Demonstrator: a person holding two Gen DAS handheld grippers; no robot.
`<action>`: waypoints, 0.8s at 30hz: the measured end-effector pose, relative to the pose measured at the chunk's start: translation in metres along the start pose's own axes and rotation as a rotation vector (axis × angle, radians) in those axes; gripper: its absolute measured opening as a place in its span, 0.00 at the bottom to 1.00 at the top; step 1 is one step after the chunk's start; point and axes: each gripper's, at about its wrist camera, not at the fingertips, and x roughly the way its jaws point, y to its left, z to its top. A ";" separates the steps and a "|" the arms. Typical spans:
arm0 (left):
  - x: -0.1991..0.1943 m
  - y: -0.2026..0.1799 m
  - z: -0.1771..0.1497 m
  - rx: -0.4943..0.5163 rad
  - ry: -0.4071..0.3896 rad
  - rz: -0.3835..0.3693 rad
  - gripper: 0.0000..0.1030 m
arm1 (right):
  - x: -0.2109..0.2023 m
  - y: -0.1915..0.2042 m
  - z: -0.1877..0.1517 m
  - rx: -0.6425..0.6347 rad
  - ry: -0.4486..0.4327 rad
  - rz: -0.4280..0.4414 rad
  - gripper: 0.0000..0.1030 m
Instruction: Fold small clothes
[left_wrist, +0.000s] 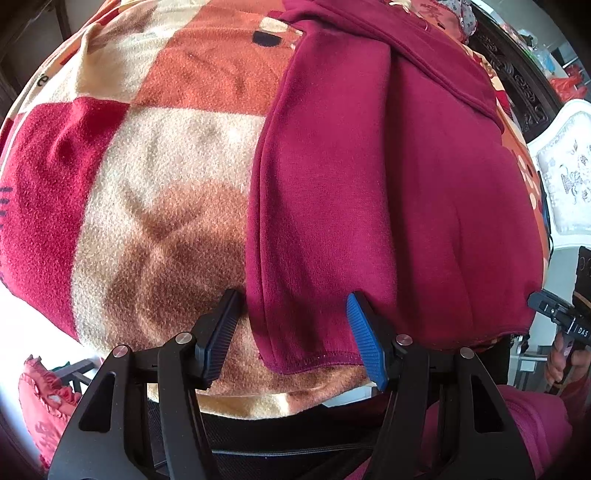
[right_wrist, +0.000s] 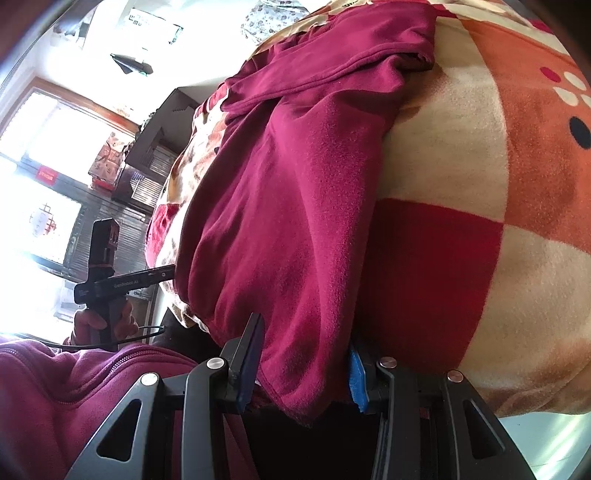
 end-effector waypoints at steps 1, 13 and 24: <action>0.000 0.000 0.000 0.006 -0.002 -0.001 0.58 | 0.000 0.001 0.000 -0.004 -0.002 -0.001 0.38; -0.011 0.013 0.009 -0.014 -0.036 -0.066 0.07 | -0.008 0.012 0.004 -0.053 -0.063 0.054 0.09; -0.054 0.009 0.028 -0.018 -0.195 -0.169 0.06 | -0.037 0.013 0.019 -0.030 -0.190 0.140 0.08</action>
